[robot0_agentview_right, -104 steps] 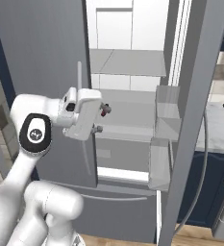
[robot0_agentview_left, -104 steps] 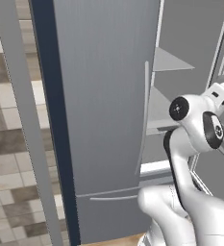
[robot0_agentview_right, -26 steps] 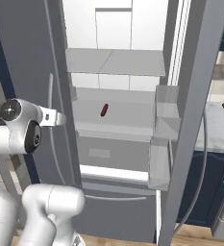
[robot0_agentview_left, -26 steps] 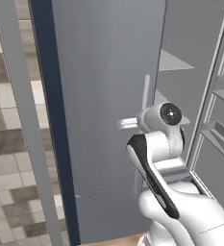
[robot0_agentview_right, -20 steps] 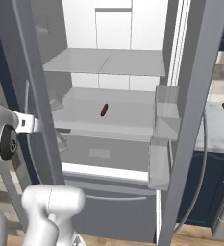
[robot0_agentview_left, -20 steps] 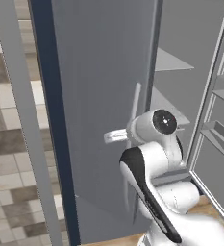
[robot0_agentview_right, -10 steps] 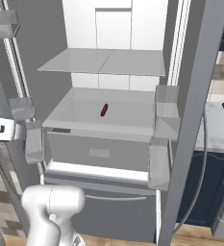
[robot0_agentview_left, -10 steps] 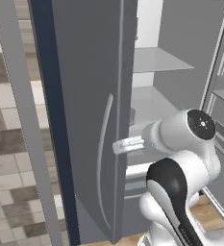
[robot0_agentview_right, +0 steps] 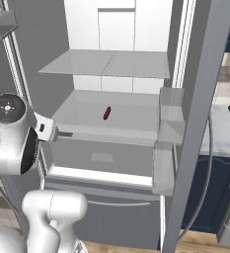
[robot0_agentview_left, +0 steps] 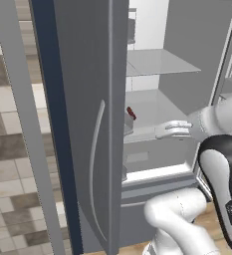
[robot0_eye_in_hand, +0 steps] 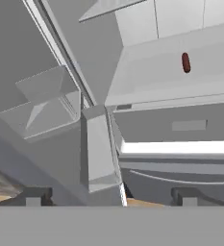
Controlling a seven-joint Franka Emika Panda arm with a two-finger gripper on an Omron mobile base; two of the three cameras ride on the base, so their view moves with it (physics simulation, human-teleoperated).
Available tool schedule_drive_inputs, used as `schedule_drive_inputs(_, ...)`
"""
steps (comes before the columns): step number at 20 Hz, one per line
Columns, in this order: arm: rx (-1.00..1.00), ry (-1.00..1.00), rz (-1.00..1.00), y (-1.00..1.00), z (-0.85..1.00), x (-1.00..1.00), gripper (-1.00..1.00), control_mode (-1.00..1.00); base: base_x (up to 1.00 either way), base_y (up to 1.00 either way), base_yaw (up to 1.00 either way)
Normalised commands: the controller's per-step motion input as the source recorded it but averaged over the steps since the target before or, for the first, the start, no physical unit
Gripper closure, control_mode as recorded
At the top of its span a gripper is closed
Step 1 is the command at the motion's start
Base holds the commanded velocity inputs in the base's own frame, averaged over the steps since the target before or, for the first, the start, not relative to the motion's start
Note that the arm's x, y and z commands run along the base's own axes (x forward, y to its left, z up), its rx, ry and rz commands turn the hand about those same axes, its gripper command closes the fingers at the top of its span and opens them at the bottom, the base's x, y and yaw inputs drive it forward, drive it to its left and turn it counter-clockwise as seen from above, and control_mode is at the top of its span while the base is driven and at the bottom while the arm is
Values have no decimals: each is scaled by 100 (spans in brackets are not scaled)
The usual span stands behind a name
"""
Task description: Move the hot dog bun to the plate on the dining table and place the condiment next to that plate. Then navigate to the fridge and take the sausage and place it on the plate as well.
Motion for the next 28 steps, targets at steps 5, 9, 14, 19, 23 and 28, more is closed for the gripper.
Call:
schedule_drive_inputs(5,19,5,0,8,0,100,-100,-100,0,0,0)
schedule_drive_inputs(9,24,11,0,11,0,100,-100,-100,0,0,0)
schedule_drive_inputs(14,10,22,1,54,-11,76,-100,-100,0,0,0)
schedule_drive_inputs(19,0,23,6,76,-19,38,-100,-100,0,0,0)
schedule_drive_inputs(23,0,14,8,60,-23,-8,-100,-100,0,0,0)
schedule_drive_inputs(28,0,5,9,66,-35,-70,-100,-100,0,0,0)
